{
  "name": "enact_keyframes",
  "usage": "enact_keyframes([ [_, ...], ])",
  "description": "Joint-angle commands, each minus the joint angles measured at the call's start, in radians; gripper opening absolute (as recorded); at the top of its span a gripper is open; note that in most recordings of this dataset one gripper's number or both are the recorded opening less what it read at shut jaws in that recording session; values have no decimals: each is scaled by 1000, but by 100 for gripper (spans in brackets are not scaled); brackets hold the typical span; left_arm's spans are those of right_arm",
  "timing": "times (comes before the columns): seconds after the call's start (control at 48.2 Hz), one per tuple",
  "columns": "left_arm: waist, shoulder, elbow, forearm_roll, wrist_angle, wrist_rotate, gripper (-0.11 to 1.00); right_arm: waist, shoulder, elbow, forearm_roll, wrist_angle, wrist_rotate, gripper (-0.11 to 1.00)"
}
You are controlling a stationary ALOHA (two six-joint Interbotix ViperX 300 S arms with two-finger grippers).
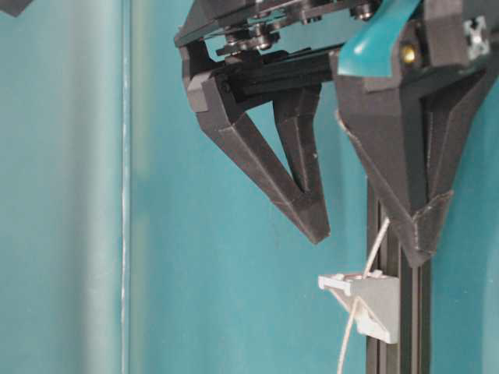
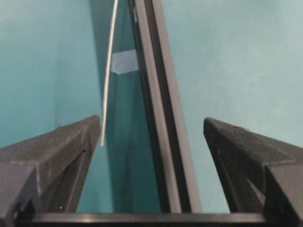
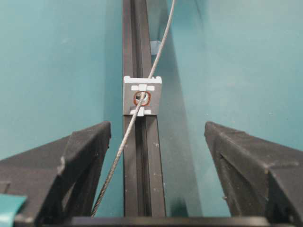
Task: Insert the wire into the hole on the left side and pull it with the left arm.
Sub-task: 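Pull the wire leftward through the hole with the left gripper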
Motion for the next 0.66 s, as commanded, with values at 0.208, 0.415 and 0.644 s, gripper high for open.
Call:
enact_keyframes([
  [0.208, 64, -37, -20, 2, -3, 75, 49, 2, -127, 43, -2, -8, -20, 88],
  [0.415, 114, -60, -31, 2, -3, 121, 49, -6, -170, 75, -3, -9, -40, 88],
  [0.644, 152, -84, -29, 2, -9, 155, 49, -37, -196, 109, -2, -8, -51, 88],
])
